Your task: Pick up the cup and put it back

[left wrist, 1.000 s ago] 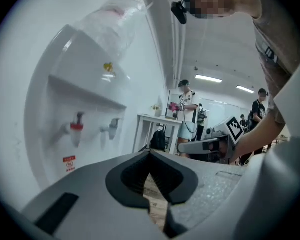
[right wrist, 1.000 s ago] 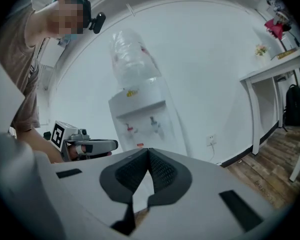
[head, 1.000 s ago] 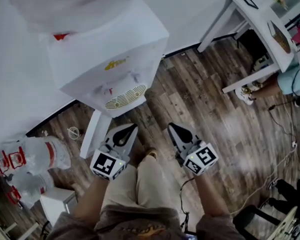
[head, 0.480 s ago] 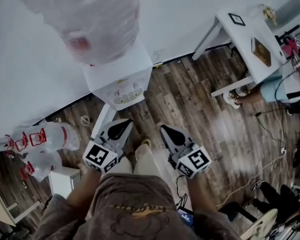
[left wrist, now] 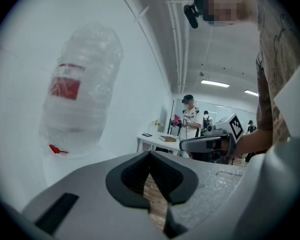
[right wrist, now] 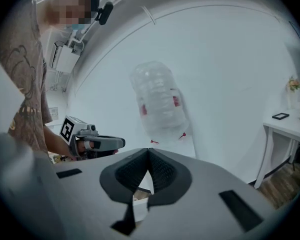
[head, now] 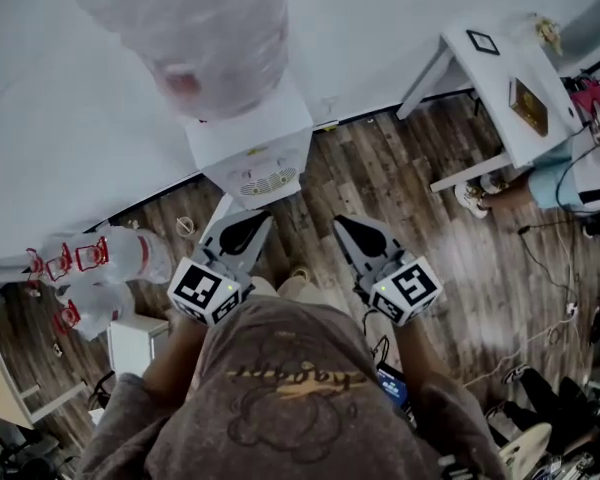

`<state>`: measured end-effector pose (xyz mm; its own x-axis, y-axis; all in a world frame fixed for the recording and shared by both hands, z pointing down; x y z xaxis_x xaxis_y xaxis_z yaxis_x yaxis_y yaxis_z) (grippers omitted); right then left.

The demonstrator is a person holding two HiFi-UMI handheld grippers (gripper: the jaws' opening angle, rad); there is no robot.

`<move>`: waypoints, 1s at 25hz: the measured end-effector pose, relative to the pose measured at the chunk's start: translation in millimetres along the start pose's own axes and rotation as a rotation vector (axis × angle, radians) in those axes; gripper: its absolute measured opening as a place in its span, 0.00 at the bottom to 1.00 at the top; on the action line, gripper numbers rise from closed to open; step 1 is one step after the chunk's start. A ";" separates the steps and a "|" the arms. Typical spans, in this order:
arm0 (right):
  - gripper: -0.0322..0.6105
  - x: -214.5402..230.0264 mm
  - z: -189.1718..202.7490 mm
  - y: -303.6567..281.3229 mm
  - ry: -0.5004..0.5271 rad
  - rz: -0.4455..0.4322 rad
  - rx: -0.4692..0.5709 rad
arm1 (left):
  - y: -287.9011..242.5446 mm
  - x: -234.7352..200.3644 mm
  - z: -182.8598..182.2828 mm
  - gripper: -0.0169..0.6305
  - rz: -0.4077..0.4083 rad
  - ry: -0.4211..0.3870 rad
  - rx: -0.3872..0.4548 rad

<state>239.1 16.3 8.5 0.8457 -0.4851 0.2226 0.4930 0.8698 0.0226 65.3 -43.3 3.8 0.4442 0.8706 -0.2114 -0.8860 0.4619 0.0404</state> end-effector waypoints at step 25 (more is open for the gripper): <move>0.06 25.4 -37.9 31.0 0.048 0.168 0.032 | -52.6 9.6 -29.4 0.03 0.212 0.033 0.032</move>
<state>283.6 27.5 -22.1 0.9249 -0.3358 0.1786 0.3378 0.9410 0.0202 112.3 -64.2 -29.1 0.2430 0.9433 -0.2263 -0.9543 0.2743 0.1184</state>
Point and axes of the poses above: the fingertips, and each gripper's own axes: y backward along the fingers, x to its right, z out of its underside, the point moved 5 cm from there along y, backward along the fingers, and after that the axes turned 14 degrees about x, right-handed, at the moved point
